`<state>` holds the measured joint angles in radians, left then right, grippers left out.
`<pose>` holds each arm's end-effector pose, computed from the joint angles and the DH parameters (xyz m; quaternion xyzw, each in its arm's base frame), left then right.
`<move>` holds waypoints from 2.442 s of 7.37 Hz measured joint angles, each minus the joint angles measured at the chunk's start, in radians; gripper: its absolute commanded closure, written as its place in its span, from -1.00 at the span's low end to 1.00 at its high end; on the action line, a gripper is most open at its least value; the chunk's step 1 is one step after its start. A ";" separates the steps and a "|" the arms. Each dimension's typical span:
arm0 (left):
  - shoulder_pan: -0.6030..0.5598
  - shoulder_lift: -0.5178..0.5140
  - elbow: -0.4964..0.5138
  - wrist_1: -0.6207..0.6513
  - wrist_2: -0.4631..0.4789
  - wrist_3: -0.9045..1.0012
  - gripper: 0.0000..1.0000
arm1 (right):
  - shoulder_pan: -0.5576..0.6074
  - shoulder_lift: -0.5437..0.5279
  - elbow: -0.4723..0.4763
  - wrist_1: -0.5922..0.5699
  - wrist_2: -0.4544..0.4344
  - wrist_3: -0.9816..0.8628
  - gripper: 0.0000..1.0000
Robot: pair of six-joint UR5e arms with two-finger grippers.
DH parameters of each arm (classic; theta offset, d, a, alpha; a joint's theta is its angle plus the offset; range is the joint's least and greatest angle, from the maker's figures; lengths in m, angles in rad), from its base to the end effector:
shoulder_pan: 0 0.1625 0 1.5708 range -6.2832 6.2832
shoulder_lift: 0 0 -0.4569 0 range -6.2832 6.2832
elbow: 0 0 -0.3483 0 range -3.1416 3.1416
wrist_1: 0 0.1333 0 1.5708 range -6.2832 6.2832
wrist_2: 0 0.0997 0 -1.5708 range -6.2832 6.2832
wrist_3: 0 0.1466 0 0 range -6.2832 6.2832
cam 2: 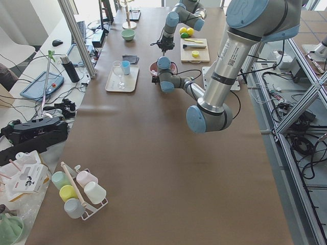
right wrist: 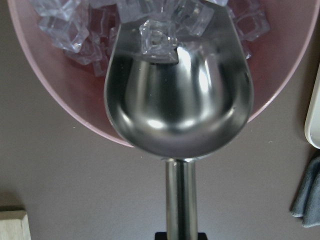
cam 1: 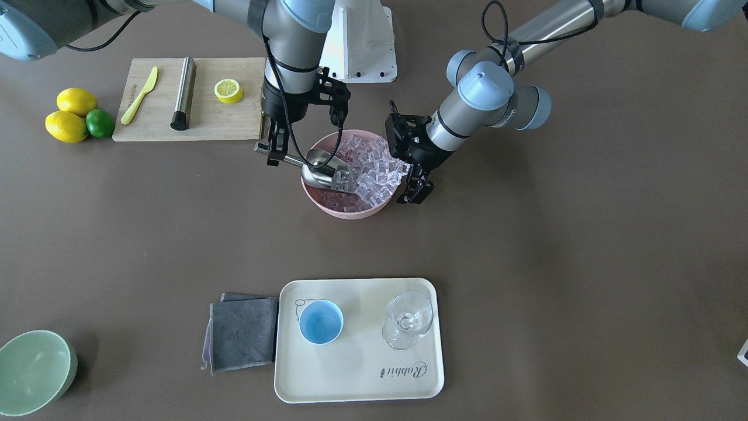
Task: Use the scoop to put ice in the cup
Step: 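Push the scoop into the ice with the right gripper while the left steadies the bowl, then lift the scoop of ice cubes out of the bowl with the right gripper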
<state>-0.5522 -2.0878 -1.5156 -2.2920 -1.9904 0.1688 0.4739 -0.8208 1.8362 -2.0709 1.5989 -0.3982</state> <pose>0.5568 -0.4295 0.3628 0.4256 0.3823 0.5505 0.6080 -0.5230 -0.4134 0.2792 0.2347 -0.1000 -0.6600 0.7066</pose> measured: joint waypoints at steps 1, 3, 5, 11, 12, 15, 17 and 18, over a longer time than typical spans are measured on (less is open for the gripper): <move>0.000 0.000 0.000 0.000 0.000 0.000 -0.99 | 0.000 -0.026 0.010 0.045 0.004 0.006 1.00; 0.000 0.000 0.000 0.000 -0.001 0.000 -0.99 | 0.000 -0.056 0.016 0.109 0.005 0.031 1.00; 0.000 0.000 0.000 0.000 -0.001 0.000 -0.99 | 0.000 -0.087 0.025 0.178 0.009 0.037 1.00; 0.000 0.000 0.000 -0.001 -0.001 0.000 -0.99 | 0.037 -0.198 0.070 0.402 0.109 0.067 1.00; 0.000 0.000 0.000 -0.001 -0.001 0.000 -0.99 | 0.056 -0.223 0.075 0.444 0.137 0.070 1.00; 0.000 0.000 0.000 -0.001 -0.001 0.000 -0.99 | 0.083 -0.296 0.049 0.608 0.202 0.122 1.00; 0.000 0.000 0.000 -0.001 -0.001 0.000 -0.99 | 0.100 -0.319 0.037 0.680 0.257 0.175 1.00; 0.000 0.000 0.000 0.000 -0.001 0.000 -0.99 | 0.119 -0.322 0.036 0.690 0.295 0.185 1.00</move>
<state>-0.5522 -2.0878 -1.5156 -2.2921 -1.9911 0.1687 0.5929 -1.1426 1.8722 -1.3809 1.8938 -0.2131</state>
